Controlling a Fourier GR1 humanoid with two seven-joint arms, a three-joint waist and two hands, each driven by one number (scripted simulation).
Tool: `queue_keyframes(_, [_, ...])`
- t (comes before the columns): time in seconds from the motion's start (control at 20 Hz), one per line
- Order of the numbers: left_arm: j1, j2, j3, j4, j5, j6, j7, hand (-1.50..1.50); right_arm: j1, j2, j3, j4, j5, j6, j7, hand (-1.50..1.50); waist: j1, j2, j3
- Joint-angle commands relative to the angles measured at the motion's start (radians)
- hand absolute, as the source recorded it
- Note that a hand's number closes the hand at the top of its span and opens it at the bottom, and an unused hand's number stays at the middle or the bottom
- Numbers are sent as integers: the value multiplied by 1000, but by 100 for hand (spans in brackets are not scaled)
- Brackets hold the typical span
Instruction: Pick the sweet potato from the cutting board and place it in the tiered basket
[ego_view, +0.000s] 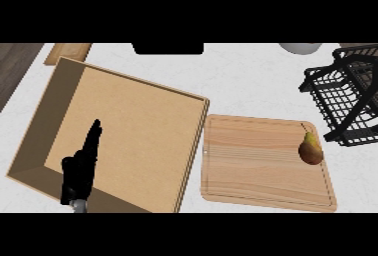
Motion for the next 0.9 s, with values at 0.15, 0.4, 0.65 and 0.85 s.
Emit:
queue_keyframes(0.15, [23,-31,-19,33,0,-12,21,0,-90,-30,-25,259,-7,-25,6,150,2,9,-10])
queue_keyframes(0.4, [40,-27,4,75,4,-29,-50,0,-58,-29,-65,421,-7,-170,-77,150,3,11,-10])
queue_keyframes(0.65, [35,-15,16,82,11,-50,-38,0,-108,-44,-99,623,12,-304,-84,150,10,14,-9])
queue_keyframes(0.85, [15,2,36,13,9,-39,39,0,-99,-45,-144,715,-40,-430,-146,150,8,12,-8])
